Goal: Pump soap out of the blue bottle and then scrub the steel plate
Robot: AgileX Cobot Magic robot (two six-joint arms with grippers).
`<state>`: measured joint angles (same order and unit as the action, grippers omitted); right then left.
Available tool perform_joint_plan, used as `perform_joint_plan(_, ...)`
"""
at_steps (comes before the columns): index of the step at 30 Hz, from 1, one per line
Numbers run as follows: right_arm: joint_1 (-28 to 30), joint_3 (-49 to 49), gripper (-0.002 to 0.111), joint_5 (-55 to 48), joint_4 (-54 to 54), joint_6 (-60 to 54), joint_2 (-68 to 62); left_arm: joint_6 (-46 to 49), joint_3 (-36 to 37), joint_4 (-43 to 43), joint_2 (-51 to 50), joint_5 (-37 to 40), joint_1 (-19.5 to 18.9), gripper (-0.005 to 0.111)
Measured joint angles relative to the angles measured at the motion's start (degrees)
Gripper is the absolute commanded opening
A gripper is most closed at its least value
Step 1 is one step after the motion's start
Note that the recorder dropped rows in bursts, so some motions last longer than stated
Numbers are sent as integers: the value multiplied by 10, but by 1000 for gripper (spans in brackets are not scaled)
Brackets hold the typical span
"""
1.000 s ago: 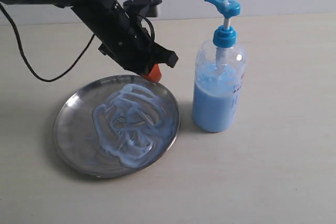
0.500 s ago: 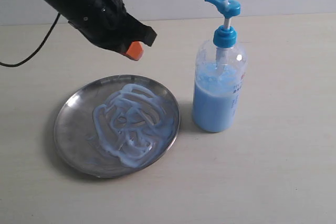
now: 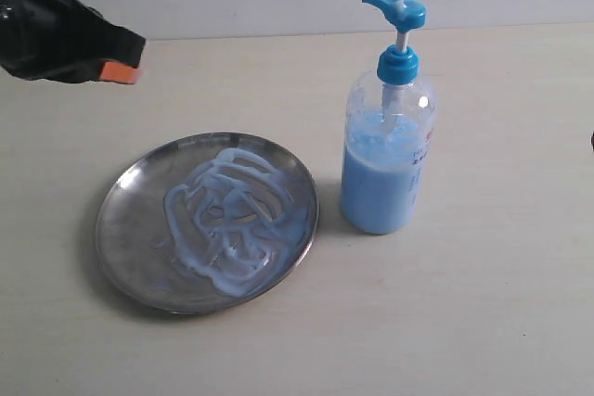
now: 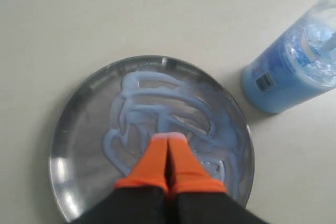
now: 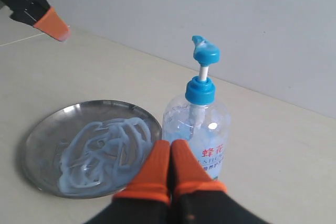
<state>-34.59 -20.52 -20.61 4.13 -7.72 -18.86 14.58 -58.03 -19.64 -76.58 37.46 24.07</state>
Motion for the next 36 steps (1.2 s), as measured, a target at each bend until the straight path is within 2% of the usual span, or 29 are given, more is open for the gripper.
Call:
perform_joint_plan(8, 0, 0, 0, 3, 0, 0, 0, 0, 60, 0, 166, -21, 0, 0)
perform_joint_plan(18, 0, 0, 0, 3, 3, 0, 0, 0, 73, 0, 353, -27, 0, 0)
perform_joint_plan(30, 0, 0, 0, 3, 4, 0, 0, 0, 83, 0, 473, -16, 0, 0)
perform_joint_plan(36, 0, 0, 0, 3, 4, 0, 0, 0, 99, 0, 507, 16, 0, 0)
